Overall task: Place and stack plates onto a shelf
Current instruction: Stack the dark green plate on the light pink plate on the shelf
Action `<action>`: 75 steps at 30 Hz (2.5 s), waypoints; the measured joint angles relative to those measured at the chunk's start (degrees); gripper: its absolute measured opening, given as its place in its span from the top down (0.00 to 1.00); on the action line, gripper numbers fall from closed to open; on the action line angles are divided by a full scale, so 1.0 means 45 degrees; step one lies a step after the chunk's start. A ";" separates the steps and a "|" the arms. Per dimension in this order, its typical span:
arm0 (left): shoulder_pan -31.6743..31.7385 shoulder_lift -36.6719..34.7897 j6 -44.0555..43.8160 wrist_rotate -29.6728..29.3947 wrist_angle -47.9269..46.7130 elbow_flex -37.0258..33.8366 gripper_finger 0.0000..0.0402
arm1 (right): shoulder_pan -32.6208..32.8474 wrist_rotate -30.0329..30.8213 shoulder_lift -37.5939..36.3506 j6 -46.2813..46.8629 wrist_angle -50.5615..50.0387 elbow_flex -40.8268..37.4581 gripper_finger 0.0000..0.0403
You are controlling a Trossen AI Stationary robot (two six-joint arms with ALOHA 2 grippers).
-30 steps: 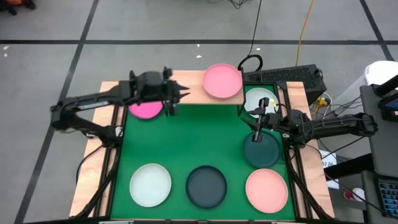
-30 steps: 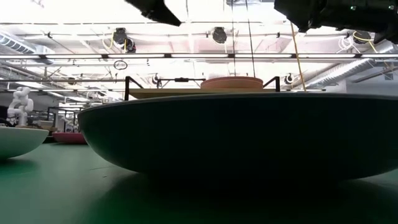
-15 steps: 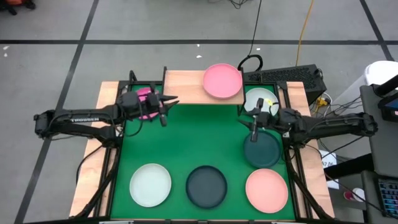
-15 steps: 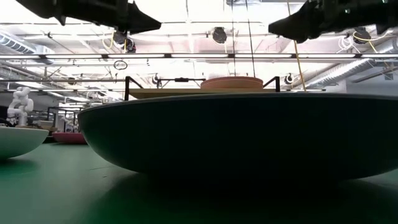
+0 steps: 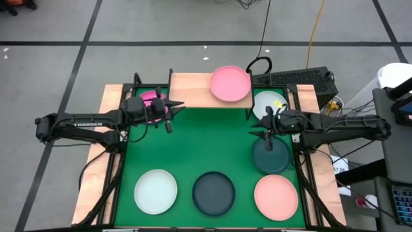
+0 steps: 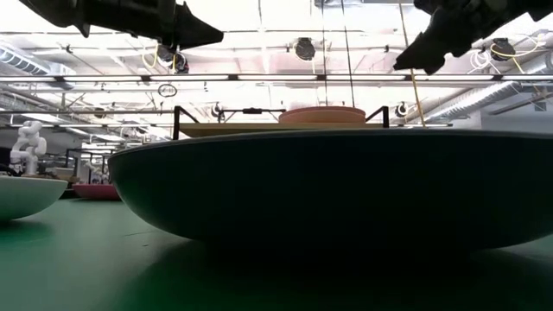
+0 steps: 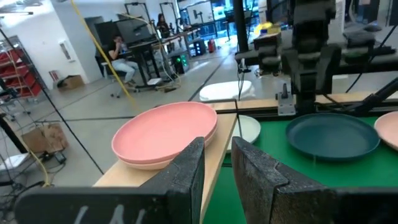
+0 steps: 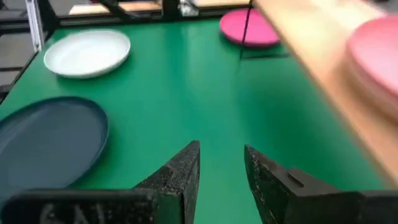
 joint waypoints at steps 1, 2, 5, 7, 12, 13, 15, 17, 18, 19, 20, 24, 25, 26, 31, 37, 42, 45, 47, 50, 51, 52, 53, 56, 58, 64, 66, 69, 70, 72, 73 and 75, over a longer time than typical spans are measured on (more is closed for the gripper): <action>-0.0070 0.0000 -0.0059 0.0000 0.0002 0.0001 0.78 | 0.0031 -0.0275 0.0286 0.0171 0.0166 -0.0074 0.73; -0.0158 0.0000 -0.0085 0.0012 -0.0011 0.0001 0.78 | 0.0090 -0.0542 0.0659 0.0317 0.0278 -0.0106 0.73; -0.0399 0.0005 0.0028 0.0024 -0.0196 0.0001 0.78 | 0.0349 -0.0878 0.2052 0.0686 0.0403 -0.0126 0.73; -0.0547 0.0005 0.0023 0.0017 -0.0214 0.0001 0.78 | 0.0541 -0.1000 0.2961 0.0883 0.0315 -0.0135 0.73; -0.0955 0.0005 -0.0176 0.0019 -0.0034 0.0001 0.78 | 0.0961 -0.1471 0.4607 0.1693 -0.0568 -0.0137 0.73; -0.1042 0.0005 -0.0209 0.0019 0.0025 0.0001 0.78 | 0.1076 -0.1528 0.4768 0.1930 -0.0761 -0.0136 0.73; -0.1203 0.0005 -0.0220 0.0019 0.0085 0.0001 0.78 | 0.1521 -0.1517 0.5007 0.2498 -0.1193 -0.0116 0.73; -0.1362 0.0005 -0.0211 0.0019 0.0090 0.0001 0.78 | 0.2036 -0.1525 0.5236 0.2943 -0.1800 0.0113 0.73; -0.1438 0.0005 -0.0191 0.0016 0.0090 0.0001 0.78 | 0.2313 -0.1524 0.5316 0.3231 -0.2117 0.0317 0.73; -0.1471 0.0005 -0.0176 0.0016 0.0096 0.0000 0.78 | 0.2565 -0.1515 0.5399 0.3521 -0.2443 0.0583 0.73; -0.1510 0.0005 -0.0171 0.0019 0.0110 0.0001 0.78 | 0.2816 -0.1490 0.5494 0.3810 -0.2711 0.0849 0.73; -0.1581 0.0005 -0.0166 0.0015 0.0158 0.0001 0.78 | 0.3795 -0.1133 0.5918 0.4676 -0.3630 0.1714 0.73; -0.1586 0.0010 -0.0166 0.0015 0.0158 0.0001 0.78 | 0.3991 -0.1111 0.6051 0.4846 -0.3741 0.1853 0.73; -0.1586 0.0010 -0.0161 0.0015 0.0171 0.0001 0.78 | 0.4174 -0.1107 0.6171 0.5034 -0.3831 0.1894 0.73; -0.1546 0.0010 0.0438 -0.0436 0.0150 0.0001 0.78 | 0.5131 -0.0928 0.6759 0.5496 -0.3951 0.1870 0.73; -0.1359 0.0010 0.1462 -0.1079 0.0095 0.0001 0.78 | 0.5453 0.0073 0.6950 0.6440 -0.4112 0.1870 0.73; -0.1358 0.0010 0.1375 -0.1093 0.0134 0.0001 0.78 | 0.5484 0.0588 0.7023 0.7415 -0.4960 0.1870 0.73; -0.1358 0.0010 0.0910 -0.1089 0.0134 0.0001 0.78 | 0.5479 0.0590 0.7166 0.7889 -0.5198 0.1870 0.73; -0.1358 0.0010 0.0631 -0.1091 0.0110 0.0001 0.78 | 0.5479 0.0512 0.7361 0.7838 -0.4998 0.1870 0.73; -0.1358 0.0010 0.0114 -0.1088 -0.0072 0.0001 0.78 | 0.5484 0.0410 0.7794 0.7808 -0.4983 0.1870 0.73; -0.1358 0.0010 -0.0094 -0.1088 -0.0215 0.0001 0.78 | 0.5480 0.0299 0.7977 0.7761 -0.4989 0.1870 0.73; -0.1358 0.0010 -0.0270 -0.1088 -0.0321 -0.0004 0.78 | 0.5479 0.0240 0.8180 0.7725 -0.4998 0.1870 0.73; -0.1358 0.0010 -0.0410 -0.1088 -0.0382 -0.0004 0.78 | 0.5481 0.0213 0.8391 0.7713 -0.5001 0.1868 0.73; -0.1401 0.0005 -0.0584 -0.1088 -0.0700 -0.0004 0.78 | 0.5469 0.0194 0.8972 0.7819 -0.5018 0.1870 0.73; -0.1495 0.0010 -0.0545 -0.1092 -0.1026 -0.0004 0.78 | 0.5469 0.0152 0.9275 0.7988 -0.5058 0.1870 0.73; -0.1761 0.0010 -0.0351 -0.1098 -0.1162 -0.0004 0.78 | 0.5459 0.0289 0.9558 0.8499 -0.5069 0.1865 0.74; -0.1820 0.0010 -0.0351 -0.1098 -0.1154 -0.0004 0.78 | 0.5459 0.0517 0.9483 0.8489 -0.5091 0.1860 0.78; -0.1834 0.0010 -0.0346 -0.1103 -0.1144 -0.0004 0.78 | 0.5454 0.0547 0.9244 0.8329 -0.5097 0.1860 0.88; -0.1834 0.0010 -0.0343 -0.1103 -0.1140 -0.0004 0.78 | 0.5467 0.0579 0.9165 0.8252 -0.5192 0.1865 0.93; -0.1834 0.0010 -0.0341 -0.1103 -0.1147 -0.0004 0.78 | 0.5525 0.0684 0.8951 0.8143 -0.5263 0.1865 0.97; -0.1834 0.0010 -0.0341 -0.1103 -0.1156 -0.0004 0.78 | 0.5556 0.0715 0.8857 0.8155 -0.5263 0.1865 0.98; -0.1834 0.0010 -0.0302 -0.1103 -0.1163 -0.0004 0.78 | 0.5556 0.0683 0.8607 0.8188 -0.5335 0.1854 0.98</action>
